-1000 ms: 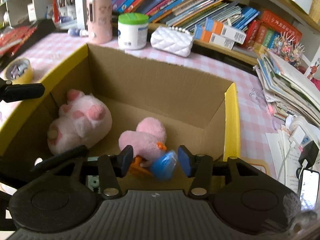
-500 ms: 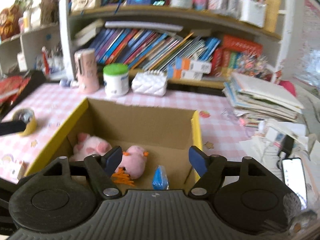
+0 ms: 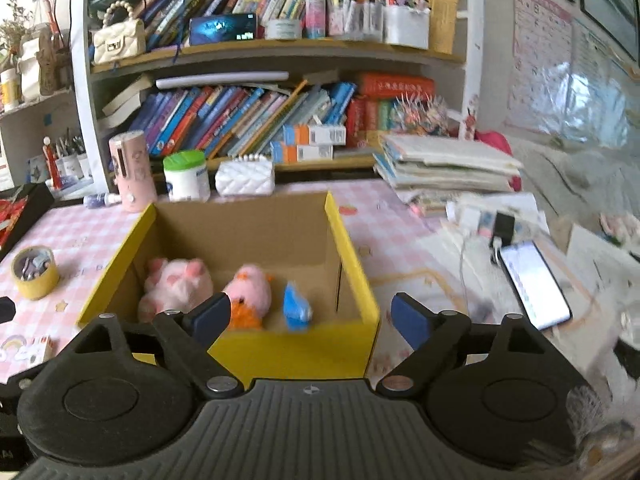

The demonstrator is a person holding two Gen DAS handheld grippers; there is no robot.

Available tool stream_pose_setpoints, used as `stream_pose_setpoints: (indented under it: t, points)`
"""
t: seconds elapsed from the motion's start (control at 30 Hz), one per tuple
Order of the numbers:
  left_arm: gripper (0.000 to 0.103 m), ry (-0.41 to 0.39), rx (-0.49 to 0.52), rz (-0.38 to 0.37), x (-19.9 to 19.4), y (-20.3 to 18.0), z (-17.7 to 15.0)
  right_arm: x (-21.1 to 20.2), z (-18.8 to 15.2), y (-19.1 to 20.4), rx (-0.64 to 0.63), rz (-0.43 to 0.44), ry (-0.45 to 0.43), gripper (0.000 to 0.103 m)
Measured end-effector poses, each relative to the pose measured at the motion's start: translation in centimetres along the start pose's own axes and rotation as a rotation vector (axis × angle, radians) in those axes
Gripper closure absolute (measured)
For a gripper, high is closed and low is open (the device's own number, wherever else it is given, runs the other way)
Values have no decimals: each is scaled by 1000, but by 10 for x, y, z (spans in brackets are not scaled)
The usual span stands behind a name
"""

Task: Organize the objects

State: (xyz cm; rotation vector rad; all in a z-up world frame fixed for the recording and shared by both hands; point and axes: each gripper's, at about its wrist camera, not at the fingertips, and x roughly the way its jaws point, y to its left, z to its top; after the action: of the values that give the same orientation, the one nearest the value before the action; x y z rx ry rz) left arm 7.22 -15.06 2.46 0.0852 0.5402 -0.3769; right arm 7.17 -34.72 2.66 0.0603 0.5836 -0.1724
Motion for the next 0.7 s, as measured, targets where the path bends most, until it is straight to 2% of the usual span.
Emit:
stream_pose_setpoints:
  t: [0.3,0.7]
  points:
    - [0,48,1,25,-31,23,-32,-15,-40,39,-13,-8,112,15]
    - [0,129,-15,125,-65,65,-69,-39,-77,105,-103,42,164,10]
